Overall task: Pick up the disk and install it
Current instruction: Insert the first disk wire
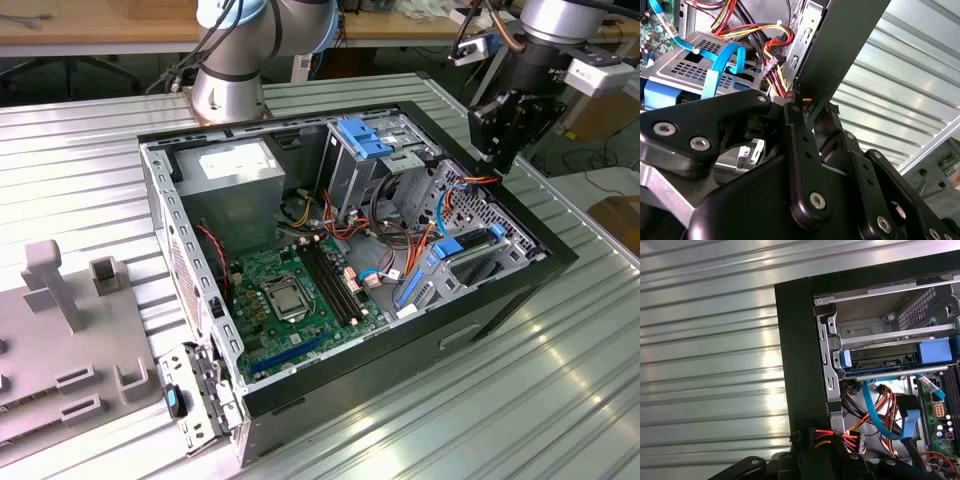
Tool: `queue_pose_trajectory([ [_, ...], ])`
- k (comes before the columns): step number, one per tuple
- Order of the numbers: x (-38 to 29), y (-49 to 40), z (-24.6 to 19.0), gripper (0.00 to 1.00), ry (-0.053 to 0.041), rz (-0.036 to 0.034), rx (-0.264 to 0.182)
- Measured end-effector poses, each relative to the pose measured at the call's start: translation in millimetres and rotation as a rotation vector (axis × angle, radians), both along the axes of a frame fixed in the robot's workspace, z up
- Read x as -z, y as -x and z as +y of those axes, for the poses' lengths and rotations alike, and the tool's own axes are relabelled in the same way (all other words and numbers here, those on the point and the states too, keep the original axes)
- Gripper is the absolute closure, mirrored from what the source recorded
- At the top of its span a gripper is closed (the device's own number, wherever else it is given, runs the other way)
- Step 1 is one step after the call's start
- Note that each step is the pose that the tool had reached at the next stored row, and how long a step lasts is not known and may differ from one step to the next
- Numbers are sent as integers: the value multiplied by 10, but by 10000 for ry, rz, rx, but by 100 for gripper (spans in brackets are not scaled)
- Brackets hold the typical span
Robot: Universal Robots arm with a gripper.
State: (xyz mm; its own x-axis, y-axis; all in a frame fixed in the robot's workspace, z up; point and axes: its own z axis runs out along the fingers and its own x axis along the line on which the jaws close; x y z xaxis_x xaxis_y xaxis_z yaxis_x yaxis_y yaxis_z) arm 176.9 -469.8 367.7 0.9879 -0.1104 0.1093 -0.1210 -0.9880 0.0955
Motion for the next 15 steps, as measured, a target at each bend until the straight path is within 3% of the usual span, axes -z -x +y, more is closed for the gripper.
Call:
queue_pose_trajectory([
  [2, 3, -2, 0, 64, 44, -28, 28],
  [6, 13, -9, 0, 64, 63, -37, 518],
  [11, 21, -36, 0, 64, 163, -41, 759],
  [15, 26, -37, -3, 64, 182, -41, 767],
])
